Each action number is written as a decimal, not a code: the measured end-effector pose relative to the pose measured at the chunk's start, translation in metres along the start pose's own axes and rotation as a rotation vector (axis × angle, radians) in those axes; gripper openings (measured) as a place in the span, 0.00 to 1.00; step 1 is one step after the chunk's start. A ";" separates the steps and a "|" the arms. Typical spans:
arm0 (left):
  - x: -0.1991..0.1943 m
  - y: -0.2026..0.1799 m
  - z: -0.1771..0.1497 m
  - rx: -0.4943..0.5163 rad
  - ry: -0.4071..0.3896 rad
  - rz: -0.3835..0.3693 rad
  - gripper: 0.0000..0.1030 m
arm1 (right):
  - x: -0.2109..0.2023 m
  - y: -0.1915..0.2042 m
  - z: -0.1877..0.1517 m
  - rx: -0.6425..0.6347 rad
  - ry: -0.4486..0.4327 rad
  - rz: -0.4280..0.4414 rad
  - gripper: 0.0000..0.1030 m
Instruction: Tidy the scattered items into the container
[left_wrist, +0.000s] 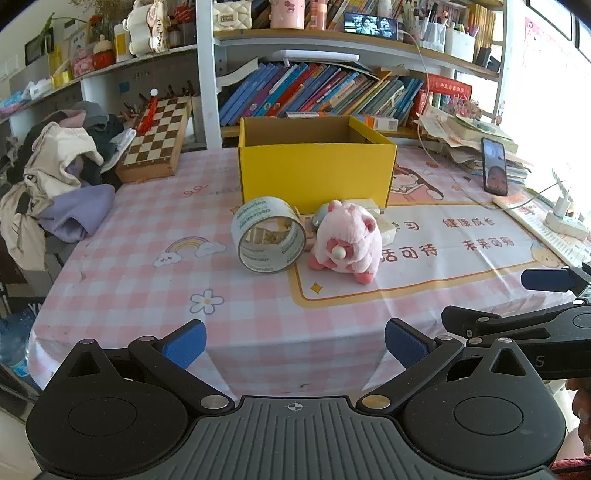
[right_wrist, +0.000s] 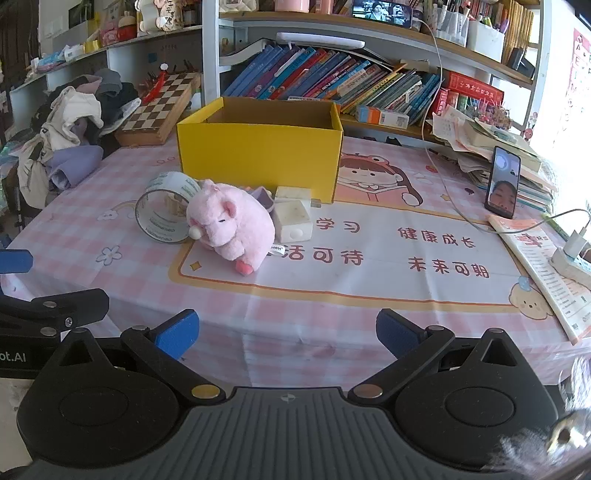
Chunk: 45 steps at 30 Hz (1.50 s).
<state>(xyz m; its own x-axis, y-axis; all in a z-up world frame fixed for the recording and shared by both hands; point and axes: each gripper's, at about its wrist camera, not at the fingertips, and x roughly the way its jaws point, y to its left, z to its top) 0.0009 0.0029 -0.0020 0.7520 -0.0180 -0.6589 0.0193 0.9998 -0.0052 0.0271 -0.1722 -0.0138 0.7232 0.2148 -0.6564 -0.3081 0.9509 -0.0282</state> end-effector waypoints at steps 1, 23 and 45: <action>0.000 0.000 0.000 0.003 -0.003 0.000 1.00 | 0.000 0.000 0.000 0.000 -0.001 0.001 0.99; 0.004 0.005 0.000 -0.011 0.012 0.009 1.00 | 0.003 0.002 0.001 -0.014 0.001 0.018 0.98; 0.003 0.013 0.001 -0.028 0.013 0.022 1.00 | 0.007 0.010 0.006 -0.031 0.012 0.035 0.98</action>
<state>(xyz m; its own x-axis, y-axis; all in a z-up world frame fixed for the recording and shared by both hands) 0.0041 0.0163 -0.0038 0.7433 0.0041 -0.6690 -0.0160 0.9998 -0.0117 0.0327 -0.1601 -0.0146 0.7039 0.2448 -0.6667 -0.3523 0.9354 -0.0285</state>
